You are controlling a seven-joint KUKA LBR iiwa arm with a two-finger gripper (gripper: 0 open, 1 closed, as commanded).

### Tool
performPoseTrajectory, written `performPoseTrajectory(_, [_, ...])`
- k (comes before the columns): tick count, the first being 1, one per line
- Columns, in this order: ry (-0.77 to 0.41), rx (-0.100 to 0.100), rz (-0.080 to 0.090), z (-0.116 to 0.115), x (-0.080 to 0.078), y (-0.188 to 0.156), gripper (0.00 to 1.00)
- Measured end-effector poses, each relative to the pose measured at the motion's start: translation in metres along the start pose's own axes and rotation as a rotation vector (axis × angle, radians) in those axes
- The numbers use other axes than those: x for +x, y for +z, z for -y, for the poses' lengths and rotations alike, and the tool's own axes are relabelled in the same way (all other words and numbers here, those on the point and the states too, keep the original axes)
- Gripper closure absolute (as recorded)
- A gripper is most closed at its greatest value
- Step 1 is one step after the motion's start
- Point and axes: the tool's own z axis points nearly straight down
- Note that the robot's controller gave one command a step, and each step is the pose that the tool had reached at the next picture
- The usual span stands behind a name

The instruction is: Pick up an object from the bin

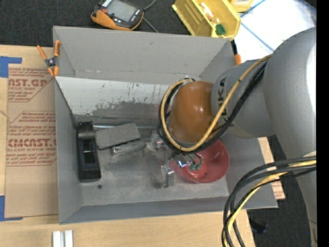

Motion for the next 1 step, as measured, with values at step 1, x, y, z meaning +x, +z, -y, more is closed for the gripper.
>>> performPoseTrajectory(1, [0.050,0.000,-0.010,0.0194,0.0428,-0.0657,0.00])
